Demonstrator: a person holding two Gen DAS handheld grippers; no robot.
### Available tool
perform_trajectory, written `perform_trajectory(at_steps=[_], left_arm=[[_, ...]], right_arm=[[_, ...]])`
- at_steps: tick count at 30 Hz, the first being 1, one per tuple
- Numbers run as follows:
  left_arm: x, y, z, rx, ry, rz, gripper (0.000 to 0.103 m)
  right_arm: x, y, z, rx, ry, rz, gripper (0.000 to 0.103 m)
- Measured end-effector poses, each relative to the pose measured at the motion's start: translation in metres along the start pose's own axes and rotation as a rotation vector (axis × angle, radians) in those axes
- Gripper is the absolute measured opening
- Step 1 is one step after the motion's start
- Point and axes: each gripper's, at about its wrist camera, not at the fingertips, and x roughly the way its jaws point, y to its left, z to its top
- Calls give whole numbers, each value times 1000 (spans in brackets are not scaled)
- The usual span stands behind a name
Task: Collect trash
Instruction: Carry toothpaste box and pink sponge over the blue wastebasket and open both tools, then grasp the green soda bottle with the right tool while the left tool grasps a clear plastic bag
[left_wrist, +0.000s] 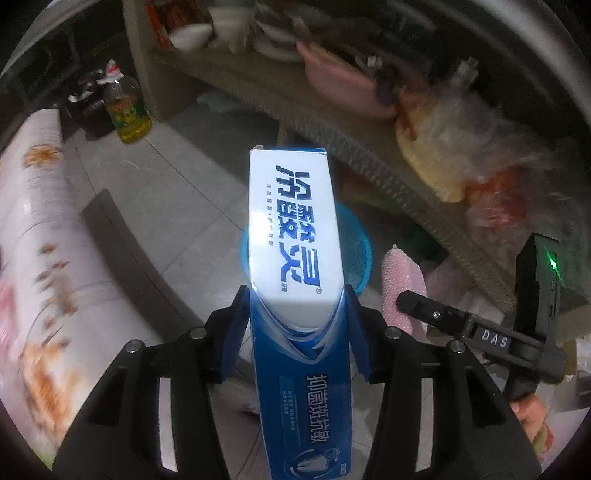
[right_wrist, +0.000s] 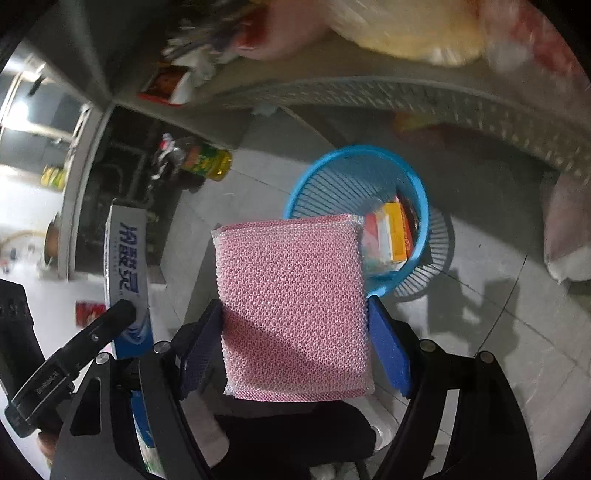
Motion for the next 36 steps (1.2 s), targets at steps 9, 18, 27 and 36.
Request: perform_trajectory(at_steps=[9,18,27,36], left_arm=[[67,7,58,-38,-42,133,84],[35,34,36,-117,-63,108,84],[-52,32,4,-87,-174,62,84],[-172,55,-72,-55,-343,22,84]], right_arm=[[94,-54,55,156,16,19,89],[106,-80,21,163,15,-36,89],[45,-64,-11,85,-44,-32,89],[0,-8,-40,-82,-50,2,89]])
